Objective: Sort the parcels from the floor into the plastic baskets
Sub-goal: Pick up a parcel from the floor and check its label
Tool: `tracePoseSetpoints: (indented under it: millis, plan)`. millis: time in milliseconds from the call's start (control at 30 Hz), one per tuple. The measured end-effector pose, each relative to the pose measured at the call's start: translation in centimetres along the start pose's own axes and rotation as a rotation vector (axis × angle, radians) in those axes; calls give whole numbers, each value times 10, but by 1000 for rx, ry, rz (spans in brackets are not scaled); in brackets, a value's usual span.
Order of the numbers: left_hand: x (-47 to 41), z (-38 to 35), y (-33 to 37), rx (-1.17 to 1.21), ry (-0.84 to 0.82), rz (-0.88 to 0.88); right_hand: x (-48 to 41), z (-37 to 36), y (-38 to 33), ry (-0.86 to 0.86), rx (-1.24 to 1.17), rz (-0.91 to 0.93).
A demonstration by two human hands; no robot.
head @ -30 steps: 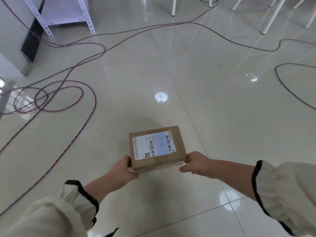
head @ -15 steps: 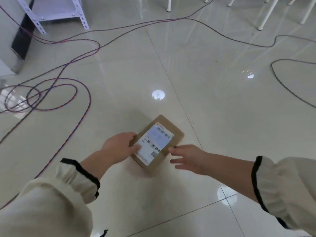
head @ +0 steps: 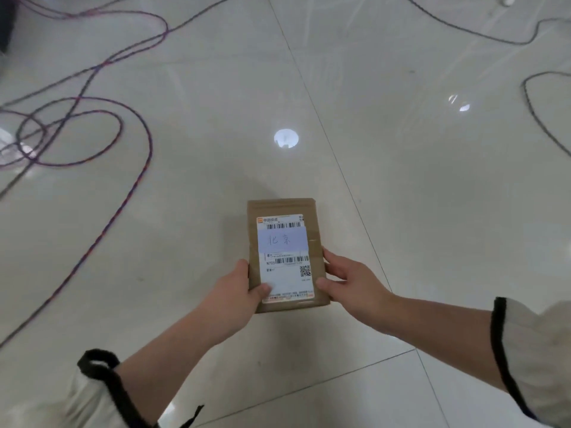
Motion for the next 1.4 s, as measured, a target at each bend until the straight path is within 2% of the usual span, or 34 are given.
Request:
tracePoseSetpoints:
  millis: [267, 400, 433, 533, 633, 733, 800, 900, 1000, 1167, 1400]
  plan:
    - [10, 1, 13, -40, 11, 199, 1, -9, -17, 5, 106, -140]
    - [28, 9, 28, 9, -9, 280, 16, -12, -34, 0, 22, -398]
    - [40, 14, 31, 29, 0, 293, 26, -10, -42, 10, 3, -394]
    - [88, 50, 53, 149, 59, 282, 72, 14, -83, -6, -1, -319]
    - [149, 116, 109, 260, 112, 160, 134, 54, -152, -16, 2, -234]
    - [210, 202, 191, 288, 137, 31, 210, 109, -253, 36, -47, -167]
    - [258, 263, 253, 328, 143, 34, 268, 152, -326, 61, -43, -151]
    - [338, 357, 350, 450, 146, -7, 356, 212, -433, 83, 15, -34]
    - [412, 419, 418, 513, 135, -71, 438, 263, -510, 162, -8, 39]
    - [493, 483, 483, 548, 185, -258, 527, 304, -580, 243, -71, 208]
    - [527, 518, 519, 696, 224, -417, 577, 325, -624, 398, -158, 301]
Point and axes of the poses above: each hand's wrist, its own x-axis away from the middle knuckle, its own z-axis out of the back of the hand, y = z × x, the point moved 5 cm from there along -x, towards the middle knuckle, and after that the axes turned 14 degrees about y, right-handed, at the moved point
